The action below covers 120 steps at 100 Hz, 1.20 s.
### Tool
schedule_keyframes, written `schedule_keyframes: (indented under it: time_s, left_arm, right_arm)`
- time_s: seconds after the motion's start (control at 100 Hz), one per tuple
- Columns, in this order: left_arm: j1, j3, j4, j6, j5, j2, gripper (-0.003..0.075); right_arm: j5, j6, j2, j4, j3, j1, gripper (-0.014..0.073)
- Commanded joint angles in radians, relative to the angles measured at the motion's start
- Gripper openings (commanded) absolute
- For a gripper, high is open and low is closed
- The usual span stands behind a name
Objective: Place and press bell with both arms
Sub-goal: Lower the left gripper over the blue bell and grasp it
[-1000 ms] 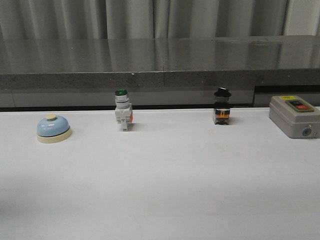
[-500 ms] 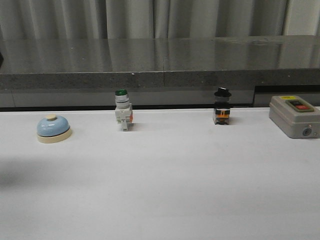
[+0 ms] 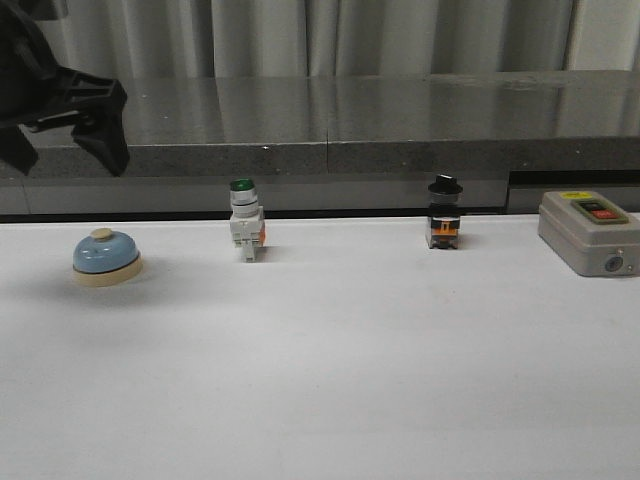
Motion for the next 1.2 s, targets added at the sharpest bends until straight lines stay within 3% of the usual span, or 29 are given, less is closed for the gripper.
schedule_keyframes:
  time_s: [0.0, 0.75, 0.82, 1.06, 1.19]
  left_arm:
    - [-0.008, -0.059, -0.008, 0.001, -0.049, 0.004, 0.0639]
    - [-0.012, -0.104, -0.016, 0.001, -0.063, 0.211, 0.0629]
    - [-0.017, -0.105, -0.016, 0.001, -0.063, 0.211, 0.0571]
    - [-0.04, -0.105, -0.016, 0.001, -0.059, 0.211, 0.0162]
    - [-0.042, -0.105, -0.016, 0.001, -0.035, 0.196, 0.0102]
  right_arm:
    - [-0.086, -0.007, -0.015, -0.002, -0.014, -0.005, -0.006]
    - [-0.085, -0.007, -0.015, -0.002, -0.014, -0.005, -0.006]
    - [-0.085, -0.007, -0.015, -0.002, -0.014, -0.005, -0.006]
    - [-0.085, -0.007, -0.015, -0.002, -0.014, -0.005, -0.006]
    - [-0.085, -0.007, -0.015, -0.002, -0.014, -0.005, -0.006]
